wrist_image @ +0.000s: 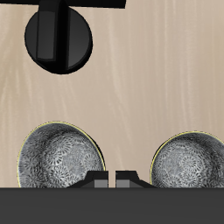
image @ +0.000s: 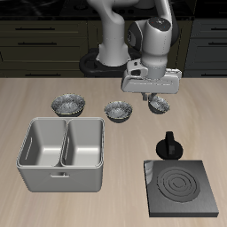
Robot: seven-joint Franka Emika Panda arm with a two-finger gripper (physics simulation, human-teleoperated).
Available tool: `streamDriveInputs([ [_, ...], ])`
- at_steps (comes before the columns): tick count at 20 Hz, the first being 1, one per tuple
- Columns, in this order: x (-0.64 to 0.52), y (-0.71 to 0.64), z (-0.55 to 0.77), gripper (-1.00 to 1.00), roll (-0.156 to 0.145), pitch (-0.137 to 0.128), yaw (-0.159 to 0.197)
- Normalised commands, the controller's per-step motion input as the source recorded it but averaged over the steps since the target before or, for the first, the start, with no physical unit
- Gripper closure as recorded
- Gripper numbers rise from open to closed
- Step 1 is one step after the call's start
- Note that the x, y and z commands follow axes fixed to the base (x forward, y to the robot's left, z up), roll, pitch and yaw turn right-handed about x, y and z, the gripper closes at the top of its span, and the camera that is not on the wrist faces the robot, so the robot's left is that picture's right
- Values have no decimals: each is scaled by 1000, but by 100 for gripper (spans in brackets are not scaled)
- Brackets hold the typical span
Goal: Place the smallest bowl in the left side of the drainer and the medium bowl in the right side
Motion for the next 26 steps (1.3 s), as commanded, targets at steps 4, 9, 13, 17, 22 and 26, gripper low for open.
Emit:
streamDriveInputs([
  [4,24,-385,650,100,-3,-46,28],
  [9,-64,-401,635,100,-5,-58,-30],
  [13,-24,-398,452,100,3,-34,10],
  [17,64,-626,414,100,5,-4,-67],
  [22,4,-574,259,100,-28,-14,-7],
  [26,242,-297,118,100,39,54,-32],
])
